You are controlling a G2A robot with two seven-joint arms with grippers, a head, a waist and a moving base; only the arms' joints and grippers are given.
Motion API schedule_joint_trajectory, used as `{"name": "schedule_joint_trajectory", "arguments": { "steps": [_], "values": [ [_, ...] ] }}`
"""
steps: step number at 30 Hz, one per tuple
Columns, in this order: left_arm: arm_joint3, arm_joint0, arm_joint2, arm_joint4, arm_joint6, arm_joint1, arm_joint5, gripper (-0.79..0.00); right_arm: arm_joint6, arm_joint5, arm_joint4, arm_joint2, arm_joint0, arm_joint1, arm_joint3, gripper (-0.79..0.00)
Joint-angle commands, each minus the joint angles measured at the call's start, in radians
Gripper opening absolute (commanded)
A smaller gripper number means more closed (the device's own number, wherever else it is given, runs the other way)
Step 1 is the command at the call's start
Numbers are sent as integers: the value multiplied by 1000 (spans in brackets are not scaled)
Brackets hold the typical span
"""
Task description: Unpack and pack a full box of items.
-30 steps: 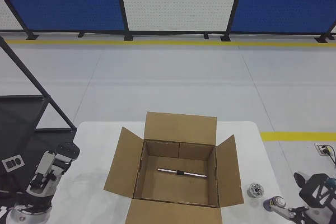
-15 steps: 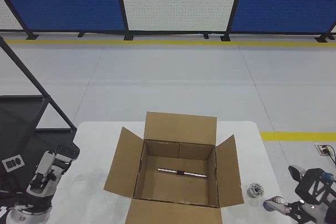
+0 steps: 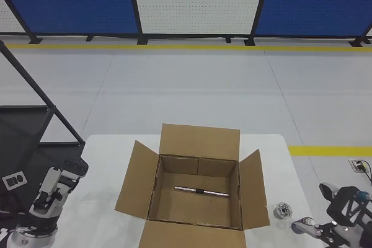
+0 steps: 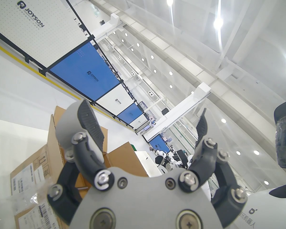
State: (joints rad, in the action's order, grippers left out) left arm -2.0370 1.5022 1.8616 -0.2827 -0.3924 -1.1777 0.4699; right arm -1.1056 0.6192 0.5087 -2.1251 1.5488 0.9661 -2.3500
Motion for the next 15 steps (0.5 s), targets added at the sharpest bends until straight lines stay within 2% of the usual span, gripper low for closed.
{"name": "schedule_joint_trajectory", "arguments": {
  "steps": [1, 3, 9, 15],
  "values": [
    [0, 0, 0, 0, 0, 0, 0, 0, 0, 0, 0, 0, 0, 0, 0, 0],
    [0, 0, 0, 0, 0, 0, 0, 0, 27, 9, -6, 2, -3, 0, 0, 0],
    [0, 0, 0, 0, 0, 0, 0, 0, 89, 140, -49, -29, -46, -18, 0, 0],
    [0, 0, 0, 0, 0, 0, 0, 0, 106, 201, -84, 2, -155, -64, 0, 0]
  ]
}}
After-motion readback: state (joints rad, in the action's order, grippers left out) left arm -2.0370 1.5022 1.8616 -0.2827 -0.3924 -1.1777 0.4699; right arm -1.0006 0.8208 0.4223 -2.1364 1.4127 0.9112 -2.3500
